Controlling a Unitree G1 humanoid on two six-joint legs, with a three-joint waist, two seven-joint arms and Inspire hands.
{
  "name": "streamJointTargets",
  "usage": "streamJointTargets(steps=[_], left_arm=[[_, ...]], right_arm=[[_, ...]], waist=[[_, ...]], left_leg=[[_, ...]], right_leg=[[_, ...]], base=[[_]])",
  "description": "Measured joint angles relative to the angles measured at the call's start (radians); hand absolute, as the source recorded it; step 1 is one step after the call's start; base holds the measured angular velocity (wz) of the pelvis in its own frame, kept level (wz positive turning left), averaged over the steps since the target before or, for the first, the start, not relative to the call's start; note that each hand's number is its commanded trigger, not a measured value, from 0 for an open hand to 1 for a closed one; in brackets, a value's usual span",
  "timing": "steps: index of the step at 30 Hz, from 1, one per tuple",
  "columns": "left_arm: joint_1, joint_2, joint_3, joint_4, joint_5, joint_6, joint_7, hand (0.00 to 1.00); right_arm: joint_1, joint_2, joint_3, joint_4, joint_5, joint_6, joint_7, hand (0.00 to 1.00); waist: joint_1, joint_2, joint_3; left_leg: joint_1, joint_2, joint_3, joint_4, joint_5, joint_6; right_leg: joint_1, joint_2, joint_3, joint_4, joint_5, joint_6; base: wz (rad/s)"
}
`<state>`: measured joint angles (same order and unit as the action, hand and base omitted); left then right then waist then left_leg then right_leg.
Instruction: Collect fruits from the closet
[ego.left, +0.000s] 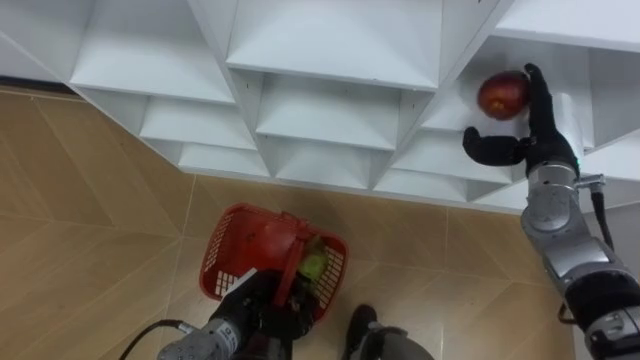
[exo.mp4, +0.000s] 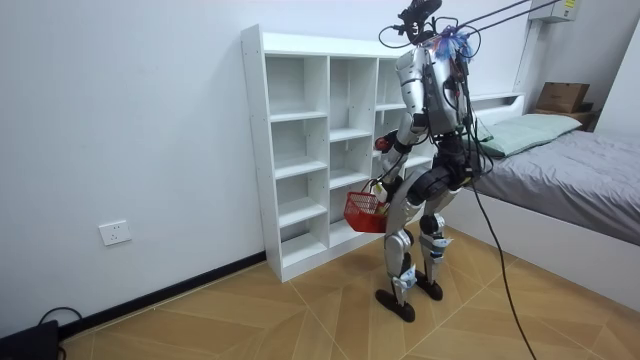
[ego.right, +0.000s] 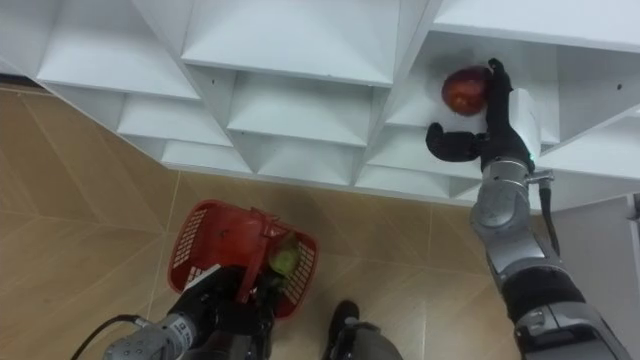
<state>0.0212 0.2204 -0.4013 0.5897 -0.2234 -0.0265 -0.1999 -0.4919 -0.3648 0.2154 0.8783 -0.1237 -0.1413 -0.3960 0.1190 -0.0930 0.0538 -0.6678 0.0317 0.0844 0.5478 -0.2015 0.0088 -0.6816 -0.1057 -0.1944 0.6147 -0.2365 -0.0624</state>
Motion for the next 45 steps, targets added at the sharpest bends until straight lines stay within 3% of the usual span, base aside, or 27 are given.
streamJointTargets(steps=[14, 45], left_arm=[[-0.010, 0.006, -0.004, -0.002, -0.001, 0.000, 0.001, 1.00], [-0.010, 0.005, 0.003, -0.002, -0.001, 0.004, 0.001, 1.00]], right_arm=[[-0.006, -0.001, -0.001, 0.011, 0.001, -0.001, 0.015, 0.00], [-0.009, -0.002, -0.033, -0.036, -0.006, 0.017, 0.030, 0.00]], waist=[[0.004, -0.008, 0.0057], [-0.002, -0.006, 0.0059]], left_leg=[[-0.001, 0.001, -0.003, 0.003, 0.002, -0.003], [-0.006, 0.002, 0.005, -0.003, 0.003, -0.003]], right_leg=[[-0.002, 0.000, -0.002, 0.006, -0.001, -0.003], [-0.012, 0.000, 0.004, 0.007, 0.000, -0.005]], base=[[0.00], [0.00]])
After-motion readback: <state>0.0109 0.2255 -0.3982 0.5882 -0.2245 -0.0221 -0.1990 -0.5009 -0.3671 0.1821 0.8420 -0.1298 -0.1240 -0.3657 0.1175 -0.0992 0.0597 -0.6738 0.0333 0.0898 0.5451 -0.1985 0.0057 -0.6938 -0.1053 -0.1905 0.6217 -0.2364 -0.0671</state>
